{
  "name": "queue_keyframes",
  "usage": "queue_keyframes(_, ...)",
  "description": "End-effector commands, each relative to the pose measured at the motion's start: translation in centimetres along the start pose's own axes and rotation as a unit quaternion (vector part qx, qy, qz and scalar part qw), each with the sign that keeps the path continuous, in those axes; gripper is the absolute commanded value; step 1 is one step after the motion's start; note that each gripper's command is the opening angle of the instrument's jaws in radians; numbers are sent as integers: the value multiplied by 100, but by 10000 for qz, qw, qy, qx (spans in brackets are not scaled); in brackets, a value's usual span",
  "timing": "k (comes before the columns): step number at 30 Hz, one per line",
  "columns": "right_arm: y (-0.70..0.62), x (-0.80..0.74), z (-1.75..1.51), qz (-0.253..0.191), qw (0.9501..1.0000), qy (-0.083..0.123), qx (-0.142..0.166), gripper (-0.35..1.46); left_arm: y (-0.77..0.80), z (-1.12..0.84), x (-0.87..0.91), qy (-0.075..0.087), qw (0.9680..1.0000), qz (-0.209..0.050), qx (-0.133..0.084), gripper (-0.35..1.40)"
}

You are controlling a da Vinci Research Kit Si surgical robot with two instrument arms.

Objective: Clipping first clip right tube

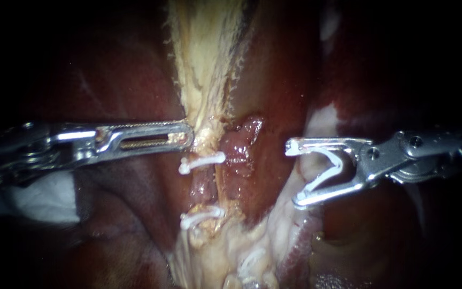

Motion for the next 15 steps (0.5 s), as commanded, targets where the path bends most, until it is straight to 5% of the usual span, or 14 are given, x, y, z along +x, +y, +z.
queue_keyframes(1,0,0,0,0,10000,-1,1,59,0,0,0,-1,10000,1,2,-35)
queue_keyframes(6,-1,-5,3,-16,10000,-42,64,58,-1,-3,0,5,10000,0,9,-35)
queue_keyframes(15,6,-65,51,280,9991,-189,256,58,-14,-46,-17,1,10000,-56,80,-35)
